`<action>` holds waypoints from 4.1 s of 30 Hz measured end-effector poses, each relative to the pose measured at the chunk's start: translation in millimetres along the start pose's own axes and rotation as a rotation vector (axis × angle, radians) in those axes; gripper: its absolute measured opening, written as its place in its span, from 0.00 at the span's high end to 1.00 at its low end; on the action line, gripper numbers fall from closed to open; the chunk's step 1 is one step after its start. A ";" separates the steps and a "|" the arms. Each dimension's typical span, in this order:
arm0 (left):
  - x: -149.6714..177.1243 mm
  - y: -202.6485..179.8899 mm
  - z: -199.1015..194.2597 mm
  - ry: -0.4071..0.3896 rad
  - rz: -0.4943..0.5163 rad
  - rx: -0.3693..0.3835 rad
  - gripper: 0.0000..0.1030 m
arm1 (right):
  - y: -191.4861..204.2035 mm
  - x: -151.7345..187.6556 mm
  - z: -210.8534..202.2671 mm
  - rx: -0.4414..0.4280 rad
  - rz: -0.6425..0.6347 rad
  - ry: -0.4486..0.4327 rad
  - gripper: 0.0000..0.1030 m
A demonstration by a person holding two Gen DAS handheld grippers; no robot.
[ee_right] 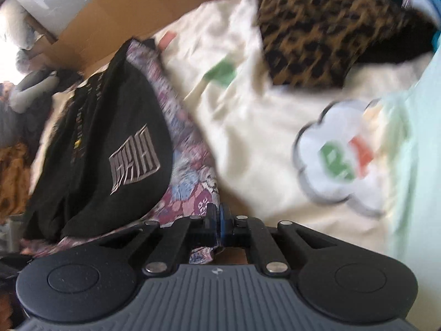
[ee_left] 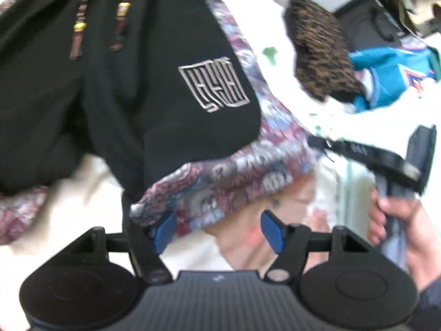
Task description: Fold clothes
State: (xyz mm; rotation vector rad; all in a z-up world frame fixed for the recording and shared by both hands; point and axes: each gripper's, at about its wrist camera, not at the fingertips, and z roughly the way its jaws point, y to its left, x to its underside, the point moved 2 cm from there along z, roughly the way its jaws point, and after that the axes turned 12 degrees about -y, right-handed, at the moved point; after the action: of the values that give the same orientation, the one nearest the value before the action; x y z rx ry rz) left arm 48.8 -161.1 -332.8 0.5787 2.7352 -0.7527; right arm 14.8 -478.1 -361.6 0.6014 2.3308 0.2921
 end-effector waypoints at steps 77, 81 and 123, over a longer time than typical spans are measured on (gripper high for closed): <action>-11.5 72.8 -22.7 -0.046 -0.104 -0.432 0.96 | -19.3 13.9 16.1 -0.129 0.169 0.024 0.57; -18.9 74.3 -23.9 -0.074 -0.115 -0.463 0.97 | -14.2 19.2 20.9 -0.151 0.180 0.050 0.57; -13.9 22.0 8.2 -0.014 -0.323 -0.298 0.96 | 0.5 13.0 -8.6 -0.103 0.015 0.063 0.99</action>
State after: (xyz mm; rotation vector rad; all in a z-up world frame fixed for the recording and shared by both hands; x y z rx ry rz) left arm 71.7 -152.4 -344.6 0.0684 2.8848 -0.3937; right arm 0.7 -471.6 -362.7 0.5669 2.3557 0.4413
